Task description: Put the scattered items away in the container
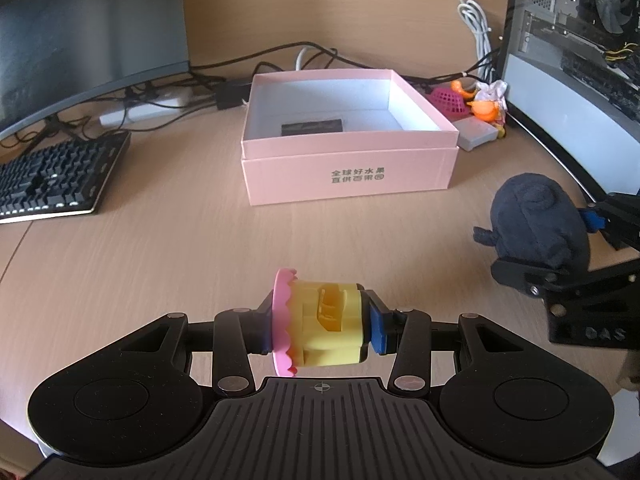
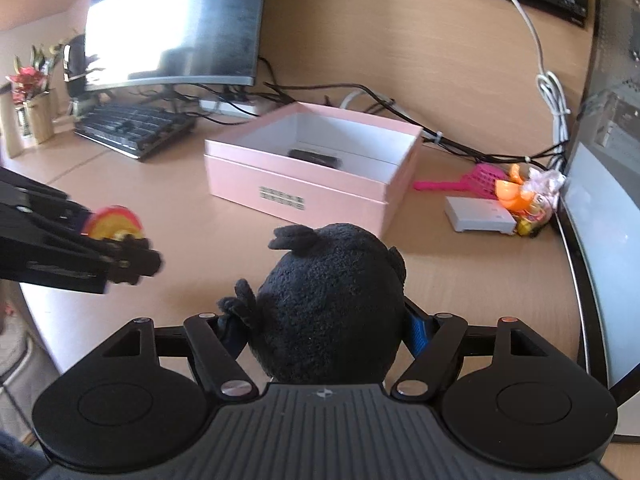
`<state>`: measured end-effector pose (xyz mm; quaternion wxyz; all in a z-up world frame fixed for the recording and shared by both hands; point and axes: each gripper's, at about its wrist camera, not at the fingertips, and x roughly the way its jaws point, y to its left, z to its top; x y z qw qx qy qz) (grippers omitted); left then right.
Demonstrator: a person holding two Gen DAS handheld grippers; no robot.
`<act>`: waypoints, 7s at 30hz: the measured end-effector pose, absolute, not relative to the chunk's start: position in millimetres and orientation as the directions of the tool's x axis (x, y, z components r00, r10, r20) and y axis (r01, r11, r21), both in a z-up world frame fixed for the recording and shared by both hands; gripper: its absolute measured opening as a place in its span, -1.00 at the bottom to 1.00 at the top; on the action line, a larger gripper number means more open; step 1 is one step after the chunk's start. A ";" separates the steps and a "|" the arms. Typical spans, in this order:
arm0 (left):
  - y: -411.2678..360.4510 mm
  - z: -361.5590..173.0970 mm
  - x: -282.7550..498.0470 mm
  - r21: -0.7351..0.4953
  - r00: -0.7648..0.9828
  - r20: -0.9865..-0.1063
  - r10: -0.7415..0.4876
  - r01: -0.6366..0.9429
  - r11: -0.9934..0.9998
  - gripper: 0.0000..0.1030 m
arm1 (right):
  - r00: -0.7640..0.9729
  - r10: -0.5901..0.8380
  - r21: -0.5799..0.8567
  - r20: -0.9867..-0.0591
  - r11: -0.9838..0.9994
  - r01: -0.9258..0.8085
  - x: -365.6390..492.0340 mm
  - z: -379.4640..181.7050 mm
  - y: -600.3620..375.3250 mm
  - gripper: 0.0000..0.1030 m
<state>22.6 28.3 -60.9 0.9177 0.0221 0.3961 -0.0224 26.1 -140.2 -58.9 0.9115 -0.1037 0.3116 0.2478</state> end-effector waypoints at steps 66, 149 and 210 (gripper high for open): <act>35.1 -49.7 21.0 -0.026 0.681 -0.714 -0.161 0.204 0.979 -0.08 | 0.671 0.384 -0.085 -0.635 0.828 -0.554 -4.7 -43.9 -99.7 0.43; 26.4 -32.8 131.4 -0.123 0.719 -0.662 -0.209 0.171 0.978 1.00 | 0.845 -0.084 -0.143 -0.528 0.990 0.009 258.3 -91.7 -180.0 0.64; 43.9 -42.5 103.1 -0.064 0.673 -0.724 -0.149 0.150 0.987 1.00 | 0.763 -0.033 0.000 -0.646 0.999 0.043 358.9 -84.8 -166.6 0.51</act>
